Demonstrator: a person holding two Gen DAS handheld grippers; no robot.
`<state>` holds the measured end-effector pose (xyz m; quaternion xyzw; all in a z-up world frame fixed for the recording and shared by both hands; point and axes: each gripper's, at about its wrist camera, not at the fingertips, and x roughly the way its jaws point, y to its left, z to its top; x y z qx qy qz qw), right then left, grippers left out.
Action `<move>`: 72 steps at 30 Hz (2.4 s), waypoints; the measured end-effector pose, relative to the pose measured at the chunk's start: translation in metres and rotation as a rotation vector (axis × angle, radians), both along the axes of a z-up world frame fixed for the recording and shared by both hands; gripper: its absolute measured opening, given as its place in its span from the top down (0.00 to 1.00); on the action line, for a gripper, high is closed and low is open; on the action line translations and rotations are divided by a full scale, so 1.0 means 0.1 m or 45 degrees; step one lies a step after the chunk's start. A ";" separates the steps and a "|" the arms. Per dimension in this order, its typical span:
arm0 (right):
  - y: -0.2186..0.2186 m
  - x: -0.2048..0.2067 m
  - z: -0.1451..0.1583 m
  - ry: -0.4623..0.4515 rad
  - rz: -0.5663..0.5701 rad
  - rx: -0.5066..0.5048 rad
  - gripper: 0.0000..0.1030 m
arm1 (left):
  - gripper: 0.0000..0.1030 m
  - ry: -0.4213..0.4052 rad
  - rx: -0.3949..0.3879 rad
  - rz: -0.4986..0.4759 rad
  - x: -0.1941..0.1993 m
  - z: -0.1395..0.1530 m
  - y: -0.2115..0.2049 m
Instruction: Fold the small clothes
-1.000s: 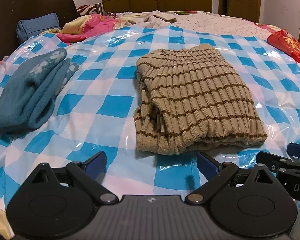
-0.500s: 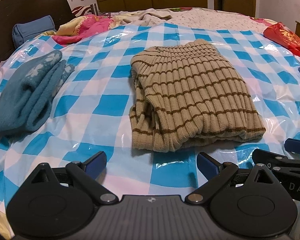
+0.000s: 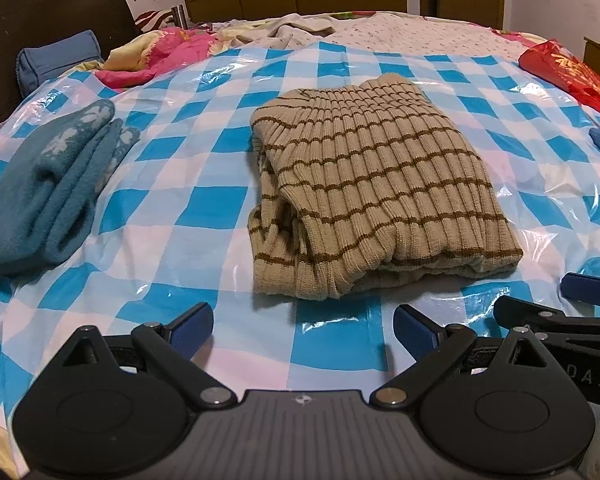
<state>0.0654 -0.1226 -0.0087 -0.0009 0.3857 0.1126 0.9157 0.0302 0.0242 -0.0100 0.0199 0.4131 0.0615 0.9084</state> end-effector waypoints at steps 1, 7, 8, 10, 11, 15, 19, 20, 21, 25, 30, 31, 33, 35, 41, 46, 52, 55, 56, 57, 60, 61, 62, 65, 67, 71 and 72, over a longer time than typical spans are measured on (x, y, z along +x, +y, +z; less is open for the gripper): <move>0.00 0.00 0.00 0.000 0.001 -0.001 0.29 | 0.00 0.001 0.000 0.000 0.00 0.00 0.00; 0.00 0.00 -0.01 0.001 0.000 0.000 0.29 | 0.00 0.009 -0.001 -0.001 0.01 -0.01 0.00; 0.00 0.00 -0.01 0.001 0.000 -0.001 0.29 | 0.00 0.010 -0.002 -0.001 0.01 -0.01 0.00; -0.01 0.00 -0.01 0.001 0.000 0.000 0.29 | 0.00 0.012 -0.006 -0.001 0.01 -0.01 0.00; 0.00 0.00 -0.01 0.002 0.001 0.000 0.29 | 0.00 0.013 -0.007 -0.002 0.01 -0.01 0.00; -0.01 0.00 -0.01 0.002 0.001 0.000 0.29 | 0.00 0.016 -0.009 -0.002 0.01 -0.01 0.00; -0.01 0.00 -0.01 0.001 0.001 -0.001 0.29 | 0.00 0.021 -0.011 -0.002 0.02 -0.01 0.00; -0.01 0.00 -0.01 0.002 0.001 -0.002 0.29 | 0.00 0.022 -0.010 -0.002 0.02 -0.01 0.00; -0.01 0.00 -0.01 0.002 0.001 -0.002 0.29 | 0.00 0.023 -0.009 -0.002 0.02 -0.02 0.00; -0.01 0.00 -0.02 0.003 0.000 -0.003 0.29 | 0.00 0.028 -0.008 -0.002 0.02 -0.02 0.00; -0.01 0.00 -0.03 0.004 0.000 -0.003 0.29 | 0.00 0.029 -0.009 -0.002 0.02 -0.02 0.00; -0.01 0.00 -0.03 0.004 0.000 -0.003 0.29 | 0.00 0.028 -0.008 -0.002 0.02 -0.02 0.00; -0.01 0.00 -0.02 0.004 0.000 -0.003 0.29 | 0.00 0.029 -0.009 -0.002 0.02 -0.02 0.00; -0.01 0.00 -0.02 0.004 0.000 -0.002 0.29 | 0.00 0.030 -0.010 -0.001 0.02 -0.02 0.00; -0.01 0.00 -0.02 0.004 0.000 -0.003 0.29 | 0.00 0.032 -0.012 -0.002 0.02 -0.03 0.00; -0.01 0.00 -0.03 0.004 0.000 -0.003 0.29 | 0.00 0.033 -0.011 -0.002 0.02 -0.03 0.00; -0.01 0.00 -0.03 0.005 0.000 -0.004 0.29 | 0.00 0.034 -0.012 -0.002 0.02 -0.03 0.00; -0.01 0.00 -0.03 0.005 0.000 -0.004 0.29 | 0.00 0.035 -0.013 -0.002 0.02 -0.04 0.00; -0.01 0.00 -0.03 0.005 0.000 -0.004 0.29 | 0.00 0.037 -0.014 -0.001 0.02 -0.05 0.01; -0.01 0.00 -0.03 0.005 0.000 -0.004 0.29 | 0.00 0.038 -0.014 -0.001 0.01 -0.05 0.01; -0.01 0.00 -0.03 0.005 0.000 -0.004 0.29 | 0.00 0.038 -0.014 -0.001 0.01 -0.05 0.01; -0.01 0.00 -0.03 0.005 0.000 -0.004 0.29 | 0.00 0.039 -0.015 -0.001 0.01 -0.05 0.01; -0.01 0.00 -0.03 0.005 0.000 -0.004 0.29 | 0.00 0.039 -0.015 -0.001 0.02 -0.05 0.01; -0.01 0.00 -0.03 0.005 0.000 -0.004 0.29 | 0.00 0.039 -0.013 -0.002 0.01 -0.06 0.01; -0.01 0.00 -0.03 0.005 0.000 -0.005 0.29 | 0.00 0.041 -0.015 -0.001 0.02 -0.05 0.01; -0.01 0.00 -0.03 0.005 0.000 -0.006 0.29 | 0.00 0.047 -0.016 0.000 0.02 -0.05 0.01; -0.01 0.00 -0.03 0.005 0.000 -0.005 0.29 | 0.00 0.048 -0.016 0.000 0.02 -0.05 0.01</move>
